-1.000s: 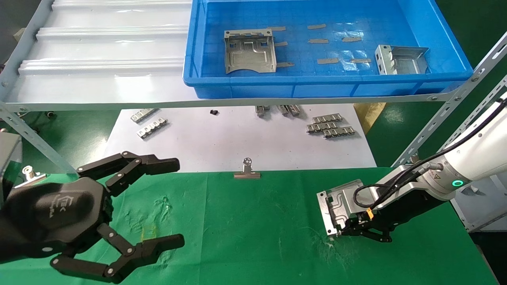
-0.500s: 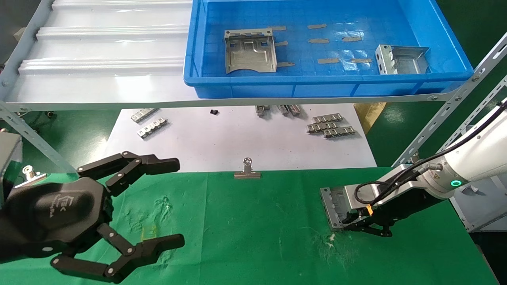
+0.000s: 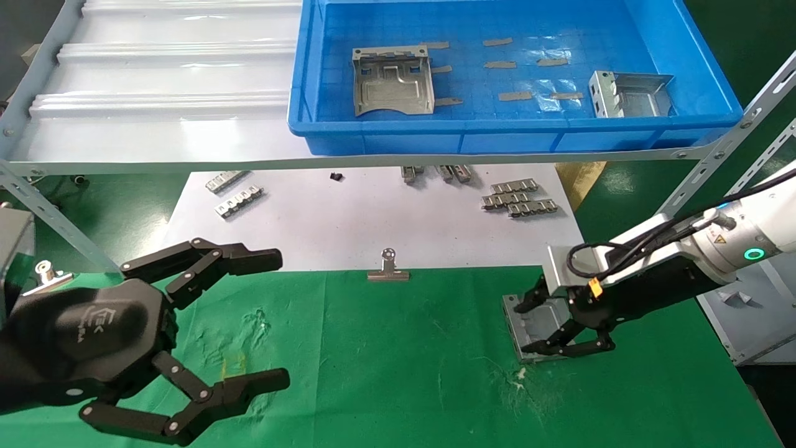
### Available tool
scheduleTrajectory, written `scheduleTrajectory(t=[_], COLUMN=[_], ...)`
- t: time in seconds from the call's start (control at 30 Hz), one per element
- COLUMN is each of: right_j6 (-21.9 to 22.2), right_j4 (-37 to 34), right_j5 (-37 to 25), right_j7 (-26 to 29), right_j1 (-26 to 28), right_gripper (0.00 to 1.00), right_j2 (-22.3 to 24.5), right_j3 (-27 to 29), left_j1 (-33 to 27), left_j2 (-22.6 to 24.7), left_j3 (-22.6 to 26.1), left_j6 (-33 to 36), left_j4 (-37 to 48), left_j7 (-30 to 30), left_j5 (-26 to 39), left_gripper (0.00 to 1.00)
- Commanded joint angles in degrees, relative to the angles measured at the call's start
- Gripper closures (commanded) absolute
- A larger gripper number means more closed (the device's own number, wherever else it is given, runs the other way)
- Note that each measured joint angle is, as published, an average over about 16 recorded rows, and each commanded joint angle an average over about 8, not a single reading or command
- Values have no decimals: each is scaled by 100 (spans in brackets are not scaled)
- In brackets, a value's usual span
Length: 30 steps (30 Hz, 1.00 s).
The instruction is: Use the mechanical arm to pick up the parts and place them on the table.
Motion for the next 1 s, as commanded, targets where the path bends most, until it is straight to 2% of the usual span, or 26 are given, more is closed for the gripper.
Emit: scheduleTrajectory(t=[0.03, 0.5, 1.0], right_j6=[-97, -82, 44], right_j4=[-28, 99, 1679], right_j5=[155, 205, 719], right_j7=[52, 117, 945], right_j1=[35, -55, -1238], right_gripper=[0, 0, 0], right_j2=[64, 116, 782], right_j3=[102, 223, 1754], left_j1=[0, 0, 0], left_j2=[0, 0, 0], left_j3=[0, 0, 0], left_j6=[0, -1, -1], left_j4=[0, 1, 1], left_j7=[0, 0, 1], left_j5=[0, 0, -1], left_gripper=[0, 0, 0])
